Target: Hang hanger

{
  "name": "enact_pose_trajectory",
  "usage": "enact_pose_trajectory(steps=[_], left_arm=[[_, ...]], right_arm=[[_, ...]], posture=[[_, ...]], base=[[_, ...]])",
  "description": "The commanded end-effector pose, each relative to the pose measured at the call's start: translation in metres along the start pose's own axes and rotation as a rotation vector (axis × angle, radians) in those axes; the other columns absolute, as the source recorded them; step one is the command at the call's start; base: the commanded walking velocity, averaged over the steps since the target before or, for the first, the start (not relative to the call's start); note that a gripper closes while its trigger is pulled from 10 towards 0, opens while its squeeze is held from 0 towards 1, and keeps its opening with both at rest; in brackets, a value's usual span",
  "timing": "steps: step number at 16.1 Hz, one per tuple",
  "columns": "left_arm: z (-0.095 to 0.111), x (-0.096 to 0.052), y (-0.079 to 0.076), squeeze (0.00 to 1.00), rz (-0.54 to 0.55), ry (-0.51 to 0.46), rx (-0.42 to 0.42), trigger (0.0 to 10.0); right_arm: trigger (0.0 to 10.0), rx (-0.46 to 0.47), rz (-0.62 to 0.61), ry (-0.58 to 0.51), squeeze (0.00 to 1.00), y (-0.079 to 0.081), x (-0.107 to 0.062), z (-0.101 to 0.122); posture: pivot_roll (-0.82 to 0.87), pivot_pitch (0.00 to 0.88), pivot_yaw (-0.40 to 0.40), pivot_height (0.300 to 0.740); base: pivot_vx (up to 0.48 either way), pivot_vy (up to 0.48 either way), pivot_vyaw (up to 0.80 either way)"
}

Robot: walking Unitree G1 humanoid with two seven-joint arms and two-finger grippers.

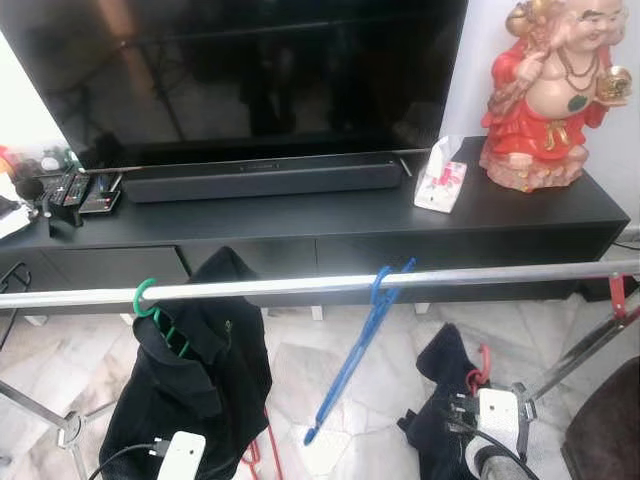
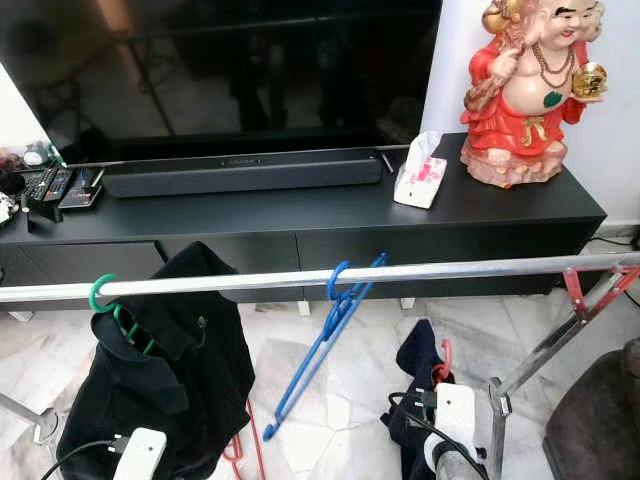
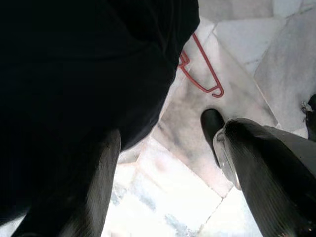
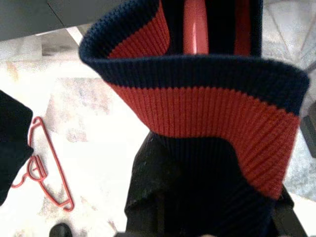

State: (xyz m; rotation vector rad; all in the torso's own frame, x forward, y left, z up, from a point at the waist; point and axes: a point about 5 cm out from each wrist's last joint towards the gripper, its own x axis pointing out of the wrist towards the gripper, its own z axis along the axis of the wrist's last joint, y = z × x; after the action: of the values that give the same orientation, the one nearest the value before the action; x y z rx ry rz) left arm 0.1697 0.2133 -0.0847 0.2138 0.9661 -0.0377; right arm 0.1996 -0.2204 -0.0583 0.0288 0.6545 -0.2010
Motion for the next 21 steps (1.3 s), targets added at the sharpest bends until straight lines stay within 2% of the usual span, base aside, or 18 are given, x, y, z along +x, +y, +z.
enact_pose_trajectory(steps=[1, 7, 15, 21], left_arm=[[-0.007, -0.001, 0.004, 0.00, 0.018, 0.030, -0.020, 10.0], [-0.005, -0.001, 0.000, 0.00, 0.009, 0.027, -0.015, 10.0], [-0.006, -0.001, -0.004, 0.00, 0.011, 0.029, -0.016, 10.0], [-0.009, -0.001, -0.007, 0.00, 0.009, 0.035, -0.014, 10.0]], right_arm=[[10.0, 0.005, -0.003, -0.033, 0.00, -0.001, 0.003, 0.007], [10.0, 0.007, -0.007, -0.040, 0.00, -0.004, 0.004, 0.010], [10.0, -0.002, 0.016, -0.056, 0.00, 0.002, 0.007, 0.015], [10.0, -0.012, 0.003, -0.057, 0.00, 0.000, 0.007, 0.016]], posture=[[-0.04, 0.000, 0.057, 0.740], [-0.04, 0.000, 0.052, 0.740], [-0.04, 0.000, 0.040, 0.740], [-0.04, 0.000, 0.037, 0.740]], base=[[0.000, 0.000, 0.00], [0.000, 0.000, 0.00], [0.000, 0.000, 0.00], [-0.288, 0.000, 0.00]])
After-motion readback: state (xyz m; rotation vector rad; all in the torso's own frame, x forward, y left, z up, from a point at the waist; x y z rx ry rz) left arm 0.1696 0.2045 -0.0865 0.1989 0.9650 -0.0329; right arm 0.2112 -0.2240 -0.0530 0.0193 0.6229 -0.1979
